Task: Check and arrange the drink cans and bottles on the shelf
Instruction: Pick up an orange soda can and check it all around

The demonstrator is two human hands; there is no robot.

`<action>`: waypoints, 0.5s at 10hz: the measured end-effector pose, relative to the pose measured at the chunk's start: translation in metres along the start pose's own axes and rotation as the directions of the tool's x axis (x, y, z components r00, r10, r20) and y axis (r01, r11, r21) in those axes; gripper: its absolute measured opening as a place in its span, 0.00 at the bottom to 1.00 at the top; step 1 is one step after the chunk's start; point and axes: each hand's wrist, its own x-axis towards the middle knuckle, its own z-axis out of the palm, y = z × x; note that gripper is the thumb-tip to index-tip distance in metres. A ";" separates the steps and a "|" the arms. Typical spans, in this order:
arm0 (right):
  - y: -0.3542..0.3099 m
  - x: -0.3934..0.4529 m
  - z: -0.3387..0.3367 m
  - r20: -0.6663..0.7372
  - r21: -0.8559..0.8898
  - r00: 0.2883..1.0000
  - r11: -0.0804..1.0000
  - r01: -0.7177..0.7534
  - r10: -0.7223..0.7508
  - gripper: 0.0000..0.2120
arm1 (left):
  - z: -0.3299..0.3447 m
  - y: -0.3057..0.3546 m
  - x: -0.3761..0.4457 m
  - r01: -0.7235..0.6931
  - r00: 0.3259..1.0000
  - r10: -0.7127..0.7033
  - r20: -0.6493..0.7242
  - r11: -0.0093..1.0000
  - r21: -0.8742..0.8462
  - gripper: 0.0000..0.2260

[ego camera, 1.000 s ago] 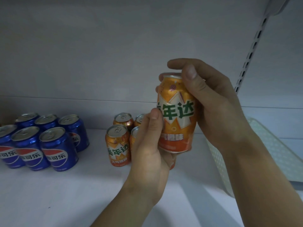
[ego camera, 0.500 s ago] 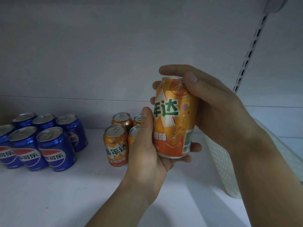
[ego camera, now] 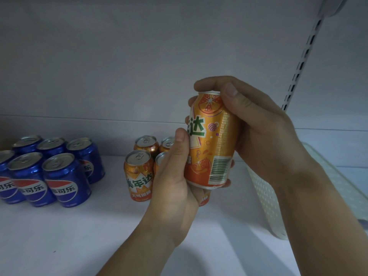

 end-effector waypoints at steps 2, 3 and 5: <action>-0.001 0.001 -0.002 -0.012 0.015 1.000 1.000 0.001 -0.001 0.17 | -0.003 0.003 -0.002 -0.038 0.998 0.039 0.046 0.999 -0.014 0.17; -0.002 0.001 -0.004 0.035 0.010 0.999 1.000 -0.029 0.029 0.19 | -0.007 0.002 -0.003 -0.017 0.999 0.015 0.042 0.999 0.045 0.24; -0.002 0.002 -0.004 0.009 -0.006 1.000 1.000 0.014 -0.014 0.13 | -0.005 0.003 -0.006 -0.075 0.994 0.056 0.089 0.970 0.231 0.28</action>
